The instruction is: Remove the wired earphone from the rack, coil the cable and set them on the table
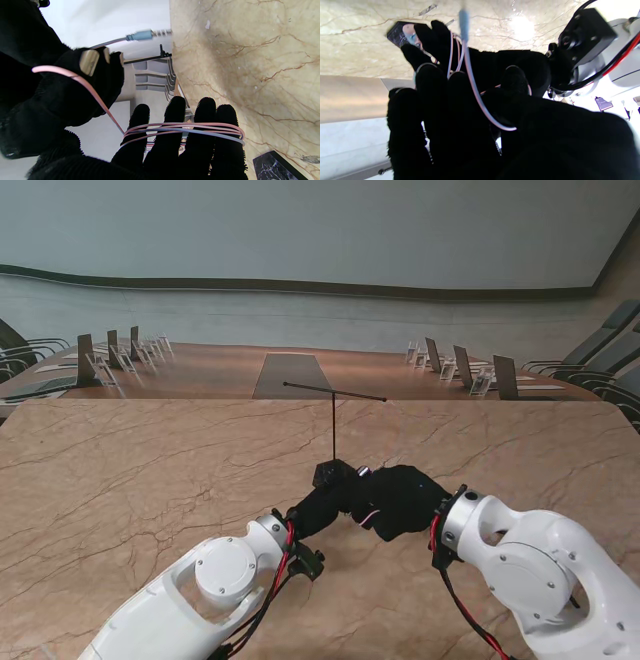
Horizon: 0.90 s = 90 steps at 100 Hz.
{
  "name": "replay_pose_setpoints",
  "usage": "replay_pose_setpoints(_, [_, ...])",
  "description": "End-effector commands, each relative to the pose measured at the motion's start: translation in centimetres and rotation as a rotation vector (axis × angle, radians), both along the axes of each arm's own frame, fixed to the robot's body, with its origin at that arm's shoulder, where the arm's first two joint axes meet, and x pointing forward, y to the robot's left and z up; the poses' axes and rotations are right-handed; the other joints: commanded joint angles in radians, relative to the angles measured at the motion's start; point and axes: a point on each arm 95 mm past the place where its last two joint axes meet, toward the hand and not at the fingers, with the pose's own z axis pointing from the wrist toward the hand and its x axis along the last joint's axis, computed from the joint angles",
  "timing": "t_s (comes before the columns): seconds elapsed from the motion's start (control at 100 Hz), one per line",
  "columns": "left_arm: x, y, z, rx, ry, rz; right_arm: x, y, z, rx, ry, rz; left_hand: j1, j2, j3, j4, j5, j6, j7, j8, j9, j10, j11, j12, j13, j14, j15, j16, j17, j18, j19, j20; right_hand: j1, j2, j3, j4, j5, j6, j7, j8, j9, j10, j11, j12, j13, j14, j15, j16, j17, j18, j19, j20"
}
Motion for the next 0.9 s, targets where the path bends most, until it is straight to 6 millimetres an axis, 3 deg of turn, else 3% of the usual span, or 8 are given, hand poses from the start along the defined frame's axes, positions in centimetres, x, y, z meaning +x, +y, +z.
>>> replay_pose_setpoints(0.0, [0.1, -0.3, 0.5, -0.015, -0.011, 0.003, -0.5, 0.5, -1.1, -0.010, 0.043, 0.015, -0.016, 0.005, -0.016, 0.001, -0.024, -0.032, -0.025, -0.006, 0.006, -0.014, -0.014, -0.008, -0.014, -0.014, -0.009, 0.003, -0.009, 0.042, -0.019, -0.013, -0.025, -0.032, -0.020, -0.092, -0.030, -0.045, 0.029, -0.023, -0.041, 0.121, -0.033, -0.030, -0.032, 0.039, -0.025, -0.015, -0.040, -0.054, 0.005, -0.015])
replay_pose_setpoints(0.19, [0.2, -0.3, 0.8, -0.019, -0.025, 0.001, -0.9, 0.7, -2.3, -0.027, 0.097, 0.020, -0.014, 0.004, -0.016, 0.001, -0.021, -0.037, -0.023, -0.005, 0.010, -0.016, -0.015, -0.010, -0.013, -0.017, -0.010, 0.004, -0.011, 0.040, -0.020, -0.014, -0.074, 0.007, -0.119, -0.111, -0.188, -0.040, 0.024, -0.095, -0.205, 0.104, -0.110, -0.094, -0.201, 0.005, -0.128, -0.044, -0.163, -0.138, -0.084, -0.055])
replay_pose_setpoints(0.31, [0.2, -0.3, 0.8, -0.020, -0.031, 0.002, -1.2, 0.7, -2.8, -0.036, 0.120, 0.018, -0.013, 0.003, -0.016, 0.001, -0.018, -0.039, -0.021, -0.005, 0.012, -0.012, -0.017, -0.011, -0.013, -0.019, -0.011, 0.004, -0.013, 0.038, -0.021, -0.015, -0.133, 0.051, -0.208, -0.105, -0.259, -0.035, 0.006, -0.128, -0.278, 0.087, -0.152, -0.099, -0.266, -0.014, -0.179, -0.062, -0.192, -0.163, -0.105, -0.060])
replay_pose_setpoints(0.36, [0.2, -0.3, 0.8, -0.021, -0.035, 0.000, -1.3, 0.7, -3.0, -0.047, 0.132, 0.019, -0.014, 0.004, -0.016, 0.001, -0.017, -0.045, -0.020, -0.004, 0.018, -0.040, -0.014, -0.009, -0.014, -0.024, -0.011, 0.004, -0.015, 0.035, -0.022, -0.015, -0.142, 0.066, -0.233, -0.105, -0.280, -0.029, -0.006, -0.146, -0.295, 0.083, -0.169, -0.107, -0.280, -0.019, -0.193, -0.067, -0.200, -0.169, -0.111, -0.061])
replay_pose_setpoints(0.66, [0.2, -0.2, 0.7, -0.026, -0.047, 0.002, -1.7, 0.7, -4.1, -0.105, 0.203, 0.031, -0.011, 0.002, -0.016, 0.001, -0.010, -0.040, -0.018, -0.002, 0.025, -0.040, -0.011, -0.009, -0.013, -0.024, -0.012, 0.005, -0.020, 0.031, -0.022, -0.016, -0.210, 0.158, -0.405, -0.093, -0.410, -0.019, -0.086, -0.223, -0.456, 0.028, -0.300, -0.155, -0.399, -0.083, -0.326, -0.116, -0.281, -0.220, -0.204, -0.083])
replay_pose_setpoints(0.8, [0.2, 0.2, 0.7, -0.019, -0.041, -0.025, -1.8, 0.6, -4.4, -0.136, 0.233, 0.037, -0.021, 0.016, -0.018, 0.001, -0.047, -0.054, -0.031, -0.003, -0.018, -0.055, -0.019, -0.009, -0.050, -0.050, -0.028, 0.002, -0.050, -0.010, -0.046, -0.027, -0.268, 0.285, -0.584, -0.094, -0.440, -0.018, -0.174, -0.211, -0.512, 0.000, -0.359, -0.172, -0.432, -0.101, -0.365, -0.124, -0.309, -0.238, -0.249, -0.088])
replay_pose_setpoints(0.87, [0.1, 0.4, 0.8, -0.022, -0.026, -0.043, -1.8, 0.5, -4.7, -0.143, 0.235, 0.033, -0.023, 0.019, -0.019, 0.001, -0.059, -0.059, -0.038, 0.000, -0.038, -0.060, -0.020, -0.006, -0.065, -0.061, -0.039, 0.002, -0.059, -0.030, -0.064, -0.037, -0.318, 0.368, -0.716, -0.060, -0.447, -0.012, -0.242, -0.103, -0.537, 0.001, -0.362, -0.171, -0.448, -0.100, -0.368, -0.119, -0.317, -0.247, -0.259, -0.082])
replay_pose_setpoints(0.89, [0.1, 0.4, 0.8, -0.023, -0.025, -0.045, -1.8, 0.4, -4.7, -0.145, 0.237, 0.030, -0.023, 0.020, -0.019, 0.001, -0.060, -0.060, -0.039, 0.001, -0.040, -0.061, -0.019, -0.005, -0.065, -0.063, -0.040, 0.002, -0.061, -0.031, -0.065, -0.038, -0.325, 0.383, -0.743, -0.067, -0.457, -0.014, -0.258, -0.072, -0.546, -0.001, -0.364, -0.172, -0.455, -0.102, -0.370, -0.119, -0.322, -0.249, -0.261, -0.080])
